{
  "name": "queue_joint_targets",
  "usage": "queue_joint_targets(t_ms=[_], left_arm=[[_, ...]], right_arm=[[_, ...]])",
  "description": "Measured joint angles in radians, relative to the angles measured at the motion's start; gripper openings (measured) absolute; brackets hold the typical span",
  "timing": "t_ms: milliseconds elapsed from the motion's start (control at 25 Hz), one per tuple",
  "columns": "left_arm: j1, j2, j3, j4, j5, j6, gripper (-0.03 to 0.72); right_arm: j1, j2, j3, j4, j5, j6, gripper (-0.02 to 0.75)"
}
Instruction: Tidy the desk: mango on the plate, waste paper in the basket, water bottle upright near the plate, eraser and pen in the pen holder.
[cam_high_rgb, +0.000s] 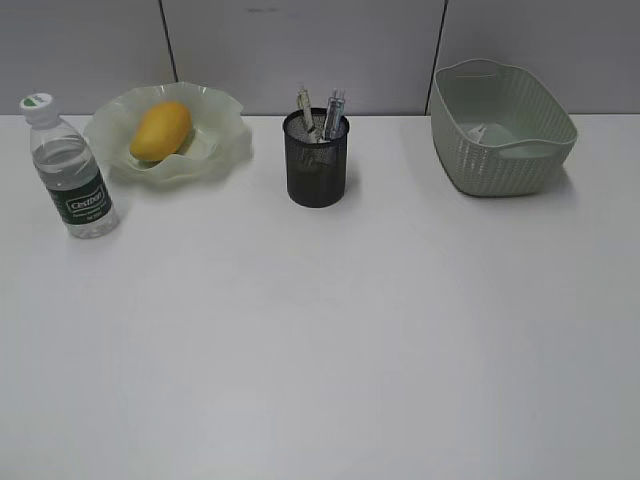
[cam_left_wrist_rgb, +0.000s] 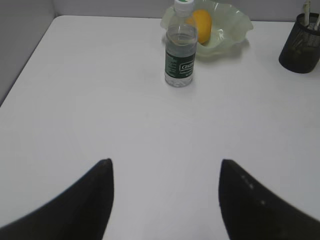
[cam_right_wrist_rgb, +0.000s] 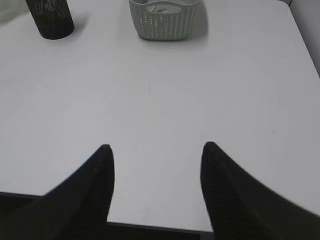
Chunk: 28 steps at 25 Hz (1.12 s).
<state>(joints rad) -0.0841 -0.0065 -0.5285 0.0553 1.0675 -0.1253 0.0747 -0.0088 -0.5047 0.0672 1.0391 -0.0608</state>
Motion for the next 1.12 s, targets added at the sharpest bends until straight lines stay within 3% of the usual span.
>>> queue_joint_targets(t_ms=[920, 1120], left_arm=[[0.000, -0.001, 0.001, 0.000, 0.000, 0.012, 0.501], [0.000, -0.001, 0.001, -0.055, 0.000, 0.095, 0.501]], right_arm=[[0.000, 0.000, 0.000, 0.000, 0.000, 0.000, 0.447], [0.000, 0.000, 0.000, 0.000, 0.000, 0.000, 0.447]])
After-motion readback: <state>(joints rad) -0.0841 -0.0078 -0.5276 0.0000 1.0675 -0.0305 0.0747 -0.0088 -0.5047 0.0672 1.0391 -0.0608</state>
